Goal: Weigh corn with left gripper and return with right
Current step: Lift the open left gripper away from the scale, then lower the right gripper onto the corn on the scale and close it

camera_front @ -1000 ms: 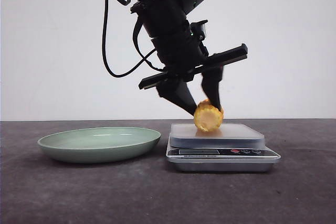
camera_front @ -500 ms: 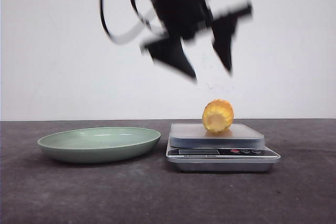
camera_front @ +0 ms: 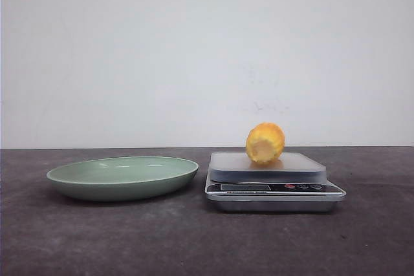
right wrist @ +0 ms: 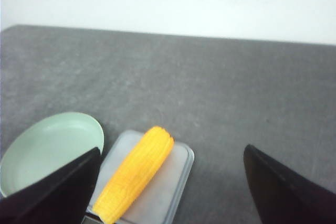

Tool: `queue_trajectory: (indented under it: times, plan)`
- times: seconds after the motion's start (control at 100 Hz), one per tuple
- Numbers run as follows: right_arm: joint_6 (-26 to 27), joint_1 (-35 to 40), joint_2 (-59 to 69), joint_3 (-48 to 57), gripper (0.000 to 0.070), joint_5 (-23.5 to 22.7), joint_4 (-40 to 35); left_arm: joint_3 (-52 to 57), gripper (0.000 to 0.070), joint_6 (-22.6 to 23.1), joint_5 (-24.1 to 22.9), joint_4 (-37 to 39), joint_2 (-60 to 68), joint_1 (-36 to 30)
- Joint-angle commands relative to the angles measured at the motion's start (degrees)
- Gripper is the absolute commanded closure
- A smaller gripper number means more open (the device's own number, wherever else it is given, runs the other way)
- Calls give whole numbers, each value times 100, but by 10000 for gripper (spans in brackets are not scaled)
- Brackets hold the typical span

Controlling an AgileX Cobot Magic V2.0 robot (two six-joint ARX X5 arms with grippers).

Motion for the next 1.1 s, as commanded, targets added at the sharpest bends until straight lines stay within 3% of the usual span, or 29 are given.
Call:
queue_trajectory:
  times: [0.0, 0.15, 0.28, 0.65, 1.09]
  plan:
    - [46, 94, 81, 90, 147, -9, 105, 114, 309, -103, -271, -184, -437, -131]
    - [151, 358, 334, 90, 147, -9, 164, 114, 307, -507, -973, -879, -1473, -409]
    - [162, 699, 758, 90, 147, 2, 289, 107, 307, -844, -1215, -1325, -1976, -551]
    - [282, 1576, 2227, 90, 146, 470, 977, -275, 311, -1311, -1405, -1996, -2107, -575]
    - [603, 1681, 3858, 90, 147, 745, 1456, -476, 311, -1523, -1410, -2588, -2197, -575]
